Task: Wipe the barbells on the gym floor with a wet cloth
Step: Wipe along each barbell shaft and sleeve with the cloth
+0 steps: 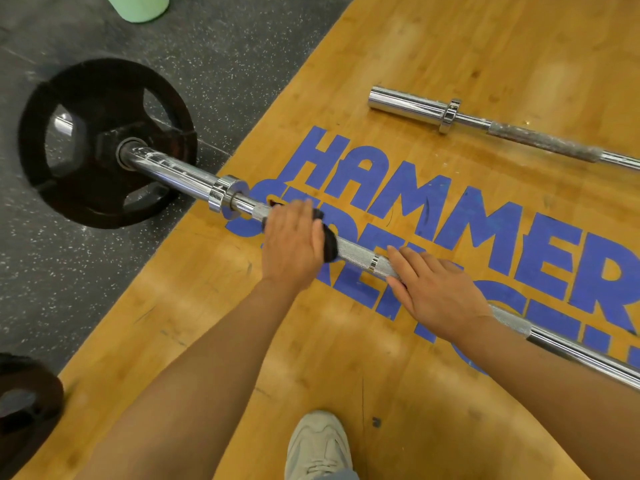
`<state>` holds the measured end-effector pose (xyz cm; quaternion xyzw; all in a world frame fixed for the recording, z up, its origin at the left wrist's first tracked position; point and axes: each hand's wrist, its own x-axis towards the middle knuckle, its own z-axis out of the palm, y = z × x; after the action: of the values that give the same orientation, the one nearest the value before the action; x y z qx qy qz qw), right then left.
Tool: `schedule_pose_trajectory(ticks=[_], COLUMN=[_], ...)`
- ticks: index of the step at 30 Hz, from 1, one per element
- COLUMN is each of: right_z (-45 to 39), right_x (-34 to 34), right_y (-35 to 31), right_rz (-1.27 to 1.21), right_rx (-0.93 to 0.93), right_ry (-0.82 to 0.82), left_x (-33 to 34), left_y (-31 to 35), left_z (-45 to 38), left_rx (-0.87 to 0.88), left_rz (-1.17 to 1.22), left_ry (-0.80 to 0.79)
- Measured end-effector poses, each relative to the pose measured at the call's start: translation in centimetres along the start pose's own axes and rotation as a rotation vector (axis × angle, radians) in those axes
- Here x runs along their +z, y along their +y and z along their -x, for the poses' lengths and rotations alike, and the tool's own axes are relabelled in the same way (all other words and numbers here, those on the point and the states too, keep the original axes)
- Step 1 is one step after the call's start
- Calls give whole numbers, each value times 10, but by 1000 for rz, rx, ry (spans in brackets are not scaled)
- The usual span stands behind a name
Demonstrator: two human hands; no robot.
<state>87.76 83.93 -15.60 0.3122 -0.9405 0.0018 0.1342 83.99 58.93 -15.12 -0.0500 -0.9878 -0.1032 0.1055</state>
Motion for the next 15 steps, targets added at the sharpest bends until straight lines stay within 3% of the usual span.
schedule_pose_trajectory(ticks=[3,7,10,15], right_z=[1,0,0,-1], right_x=[2,4,3,2], right_y=[1,0,1,0], right_rz=[-16,-21,-21,-6], right_rx=[5,10,0,6], right_ry=[-9,-20,-23,-16], left_x=[-5,-4,0,15], left_y=[-30,-59,-35,52], left_z=[-22,-36,-24,15], left_rx=[-177,-241,-267,-97], left_rz=[-37,-59,-8,112], left_ry=[7,-27,44,122])
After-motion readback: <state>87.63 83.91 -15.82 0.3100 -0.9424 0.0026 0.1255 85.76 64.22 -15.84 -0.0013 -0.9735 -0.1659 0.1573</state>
